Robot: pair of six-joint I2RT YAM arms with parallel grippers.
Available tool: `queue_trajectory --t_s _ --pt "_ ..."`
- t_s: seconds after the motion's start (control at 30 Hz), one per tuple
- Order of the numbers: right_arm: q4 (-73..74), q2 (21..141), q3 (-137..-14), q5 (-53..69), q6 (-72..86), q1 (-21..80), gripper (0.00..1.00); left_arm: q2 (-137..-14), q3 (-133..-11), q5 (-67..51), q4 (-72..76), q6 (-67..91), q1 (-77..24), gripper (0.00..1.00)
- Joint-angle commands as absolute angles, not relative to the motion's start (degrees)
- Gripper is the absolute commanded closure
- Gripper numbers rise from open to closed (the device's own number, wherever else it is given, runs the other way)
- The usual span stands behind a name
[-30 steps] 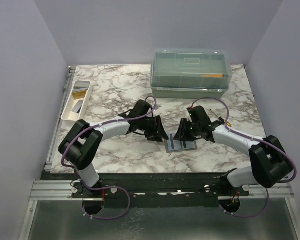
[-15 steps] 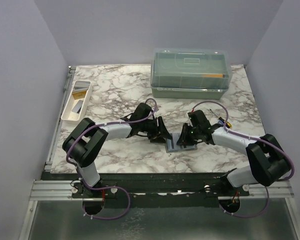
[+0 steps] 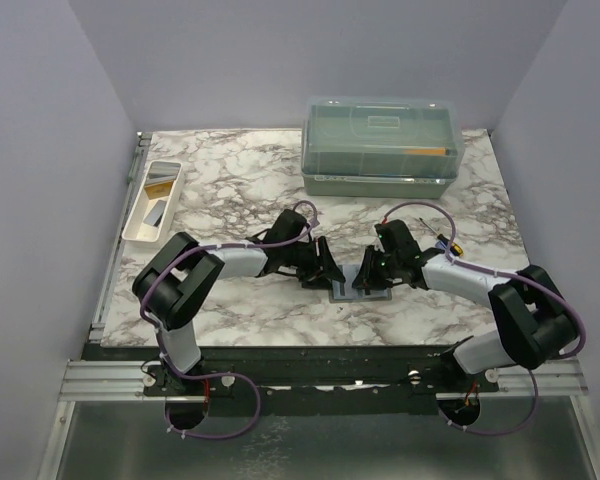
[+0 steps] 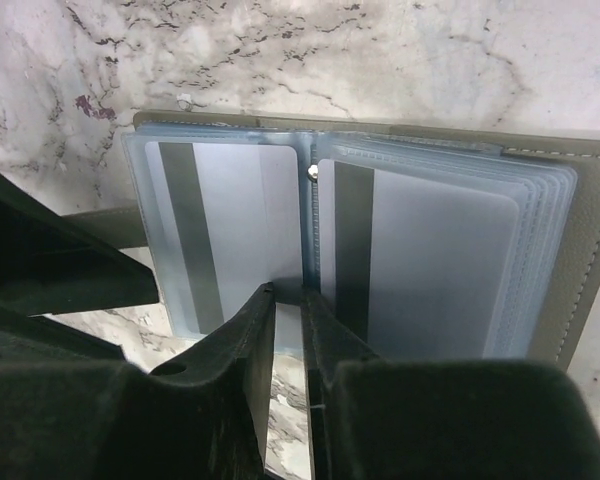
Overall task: Put the credit cards into the card holder
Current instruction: Insert the credit card into the card holder.
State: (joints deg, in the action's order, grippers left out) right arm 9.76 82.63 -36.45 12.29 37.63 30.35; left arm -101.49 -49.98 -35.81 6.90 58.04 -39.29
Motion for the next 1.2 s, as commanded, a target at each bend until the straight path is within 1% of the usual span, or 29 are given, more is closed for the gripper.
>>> queue_trajectory --t_s 0.0,0.23,0.4,0.47,0.53,0.7,0.83,0.9,0.93,1.03,1.17 --pt "8.4 83.8 -35.3 12.4 38.1 30.5 0.81 -103.2 -50.7 -34.3 8.0 56.9 -39.9 0.46" --pt "8.3 84.3 -35.1 12.3 38.0 30.5 0.81 -104.3 -51.4 -33.9 8.0 56.4 -40.1 0.46" --pt "8.2 84.2 -35.3 12.6 37.9 30.4 0.81 -104.6 -52.8 -34.0 8.0 56.2 -40.6 0.54" --pt "8.6 83.9 -35.5 12.5 37.9 30.5 0.81 -104.5 -53.4 -34.2 8.0 56.3 -40.8 0.59" --pt "9.1 83.4 -35.7 12.3 37.9 30.4 0.81 -104.2 -53.7 -34.0 8.0 56.3 -41.1 0.62" --pt "9.8 82.6 -35.7 11.8 38.0 30.5 0.81 -103.8 -54.0 -34.0 7.9 56.7 -41.5 0.62" --pt "10.0 82.8 -35.8 11.9 37.9 30.5 0.81 -102.8 -54.1 -33.4 7.3 56.6 -41.8 0.56" --pt "10.3 82.5 -35.9 11.9 37.9 30.5 0.8 -102.3 -54.5 -32.9 6.5 56.3 -42.0 0.56" --pt "10.4 82.3 -35.9 11.9 37.9 30.5 0.79 -102.2 -54.7 -32.9 6.4 56.3 -42.1 0.56" --pt "11.1 81.4 -36.2 12.0 37.9 30.5 0.77 -102.0 -55.6 -33.0 5.7 56.4 -42.4 0.63" --pt "11.6 80.9 -36.5 11.7 37.7 30.4 0.76 -101.8 -56.9 -32.0 3.8 55.6 -42.9 0.63"
